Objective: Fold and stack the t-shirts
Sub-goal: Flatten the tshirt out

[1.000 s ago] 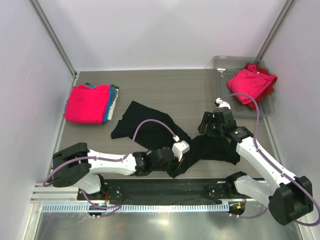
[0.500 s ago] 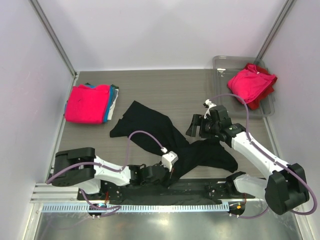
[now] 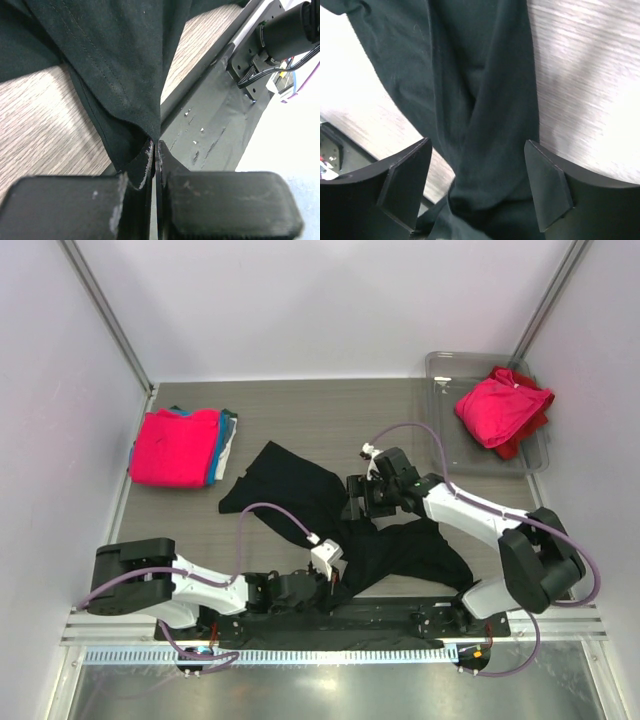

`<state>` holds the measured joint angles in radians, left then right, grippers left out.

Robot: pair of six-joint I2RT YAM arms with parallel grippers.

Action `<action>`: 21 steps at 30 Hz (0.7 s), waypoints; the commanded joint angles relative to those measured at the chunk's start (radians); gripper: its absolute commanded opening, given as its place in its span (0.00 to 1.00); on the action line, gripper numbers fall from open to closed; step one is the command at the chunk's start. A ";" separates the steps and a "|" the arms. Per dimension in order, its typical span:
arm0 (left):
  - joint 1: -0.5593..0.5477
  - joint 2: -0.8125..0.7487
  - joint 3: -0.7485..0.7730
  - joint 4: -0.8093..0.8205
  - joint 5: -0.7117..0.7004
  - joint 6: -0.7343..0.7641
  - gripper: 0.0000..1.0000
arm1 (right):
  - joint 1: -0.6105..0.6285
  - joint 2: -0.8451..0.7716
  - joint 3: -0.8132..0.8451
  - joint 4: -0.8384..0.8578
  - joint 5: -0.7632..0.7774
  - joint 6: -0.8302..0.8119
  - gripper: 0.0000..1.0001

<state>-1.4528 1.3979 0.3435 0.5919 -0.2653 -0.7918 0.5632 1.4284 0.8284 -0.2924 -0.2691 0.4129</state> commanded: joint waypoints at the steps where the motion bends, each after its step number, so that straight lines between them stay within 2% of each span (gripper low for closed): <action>1: -0.006 -0.027 -0.009 0.055 -0.040 -0.001 0.00 | 0.027 0.042 0.075 0.044 0.074 -0.025 0.79; 4: -0.006 -0.039 -0.009 0.049 -0.040 0.002 0.00 | 0.032 0.105 0.107 0.024 0.143 -0.031 0.72; 6: -0.006 -0.059 -0.008 0.037 -0.041 0.006 0.00 | 0.033 0.150 0.127 0.007 0.198 -0.039 0.56; 7: -0.006 -0.059 -0.006 0.029 -0.041 0.008 0.00 | 0.033 0.162 0.135 0.004 0.199 -0.039 0.56; 8: -0.006 -0.074 -0.005 0.022 -0.041 0.008 0.00 | 0.033 0.177 0.143 0.004 0.220 -0.045 0.42; 9: -0.006 -0.083 -0.003 0.014 -0.041 0.011 0.00 | 0.033 0.191 0.153 -0.004 0.237 -0.046 0.32; 10: -0.006 -0.092 0.000 0.000 -0.040 0.016 0.00 | 0.032 0.223 0.190 -0.011 0.257 -0.052 0.11; 11: -0.006 -0.105 0.002 -0.010 -0.038 0.019 0.00 | 0.032 0.242 0.213 -0.022 0.289 -0.057 0.03; 15: -0.006 -0.175 0.032 -0.093 -0.041 0.051 0.00 | -0.009 0.375 0.418 -0.106 0.344 -0.082 0.01; 17: -0.006 -0.198 0.064 -0.158 -0.037 0.089 0.00 | -0.042 0.443 0.602 -0.143 0.344 -0.086 0.01; 21: -0.006 -0.250 0.097 -0.230 -0.029 0.134 0.00 | -0.132 0.701 0.996 -0.289 0.334 -0.045 0.01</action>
<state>-1.4528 1.1896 0.3927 0.4206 -0.2779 -0.7212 0.4976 2.0266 1.5921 -0.5198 0.0212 0.3504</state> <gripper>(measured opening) 0.005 0.033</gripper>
